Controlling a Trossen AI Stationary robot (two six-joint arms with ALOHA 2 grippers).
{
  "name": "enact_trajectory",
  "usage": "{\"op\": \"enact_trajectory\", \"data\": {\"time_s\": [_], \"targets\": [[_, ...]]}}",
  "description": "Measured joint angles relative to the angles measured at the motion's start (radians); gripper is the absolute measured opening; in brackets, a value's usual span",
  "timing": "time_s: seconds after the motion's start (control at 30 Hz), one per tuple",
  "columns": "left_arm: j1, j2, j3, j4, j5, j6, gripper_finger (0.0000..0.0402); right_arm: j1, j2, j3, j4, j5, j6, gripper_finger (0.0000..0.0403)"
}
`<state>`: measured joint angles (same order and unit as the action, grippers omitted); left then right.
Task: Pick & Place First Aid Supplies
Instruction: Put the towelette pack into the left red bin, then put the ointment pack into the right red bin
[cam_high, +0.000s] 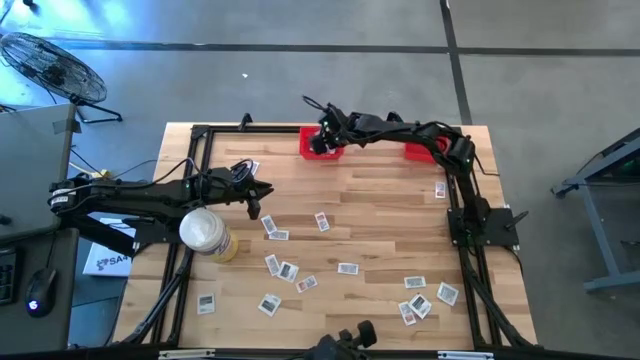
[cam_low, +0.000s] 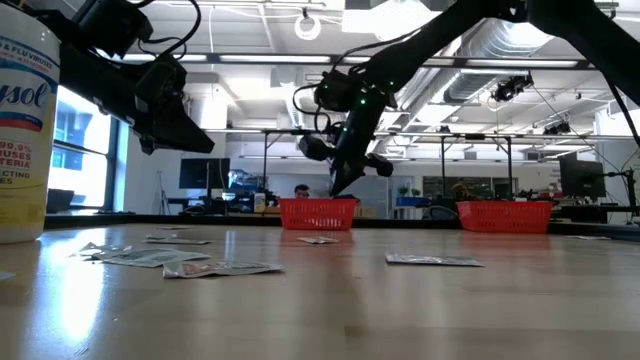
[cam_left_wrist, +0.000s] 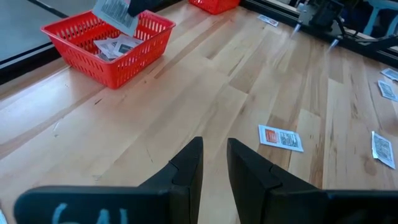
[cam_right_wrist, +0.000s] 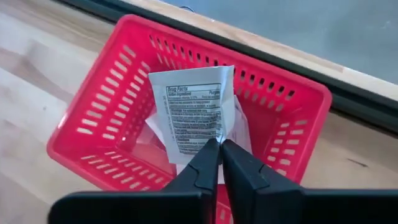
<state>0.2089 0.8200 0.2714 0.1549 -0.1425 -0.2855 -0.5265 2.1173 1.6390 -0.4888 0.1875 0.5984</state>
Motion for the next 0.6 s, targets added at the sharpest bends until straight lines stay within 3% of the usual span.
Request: {"op": "enact_trajectory", "data": {"time_s": [0.43,0.6], "targets": [[0.000,0.000,0.000,0.000,0.000,0.000,0.0071,-0.011,-0.012,0.000,-0.005,-0.009,-0.049,0.0073],[0.000,0.000,0.000,0.000,0.000,0.000,0.0071,0.050,-0.077,0.009,-0.024,0.001,-0.118,0.0074]]}}
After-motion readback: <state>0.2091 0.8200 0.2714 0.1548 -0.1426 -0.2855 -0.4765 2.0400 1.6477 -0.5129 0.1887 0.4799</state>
